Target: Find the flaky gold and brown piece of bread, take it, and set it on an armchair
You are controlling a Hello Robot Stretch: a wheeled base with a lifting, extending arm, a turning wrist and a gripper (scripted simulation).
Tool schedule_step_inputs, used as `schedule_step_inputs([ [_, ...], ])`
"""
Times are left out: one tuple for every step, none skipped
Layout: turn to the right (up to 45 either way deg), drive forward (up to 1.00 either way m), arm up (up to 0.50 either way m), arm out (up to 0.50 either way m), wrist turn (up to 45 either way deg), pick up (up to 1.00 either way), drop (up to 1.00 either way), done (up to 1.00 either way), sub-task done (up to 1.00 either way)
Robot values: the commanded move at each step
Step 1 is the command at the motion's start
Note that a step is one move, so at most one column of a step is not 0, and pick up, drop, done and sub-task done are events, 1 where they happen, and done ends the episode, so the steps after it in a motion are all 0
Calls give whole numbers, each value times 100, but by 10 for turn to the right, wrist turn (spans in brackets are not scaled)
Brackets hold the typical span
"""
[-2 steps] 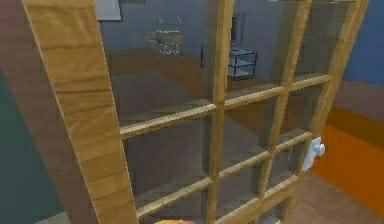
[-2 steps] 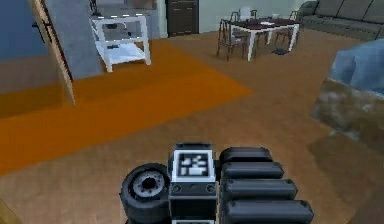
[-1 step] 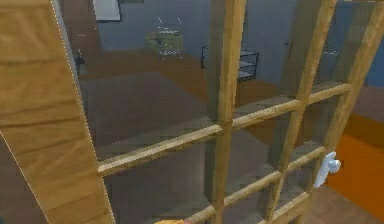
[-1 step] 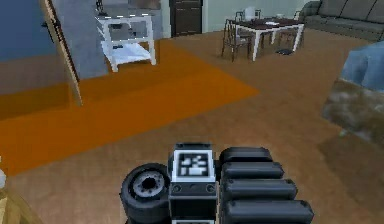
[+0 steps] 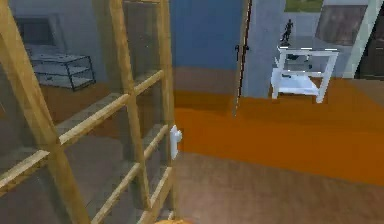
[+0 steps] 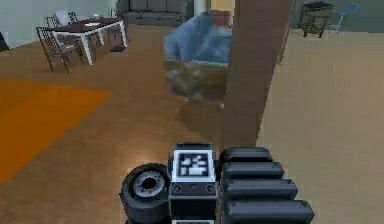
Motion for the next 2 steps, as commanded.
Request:
schedule_step_inputs([
  [450, 0, 0, 0, 0, 0, 0, 0, 0],
  [90, 0, 0, 0, 0, 0, 0, 0, 0],
])
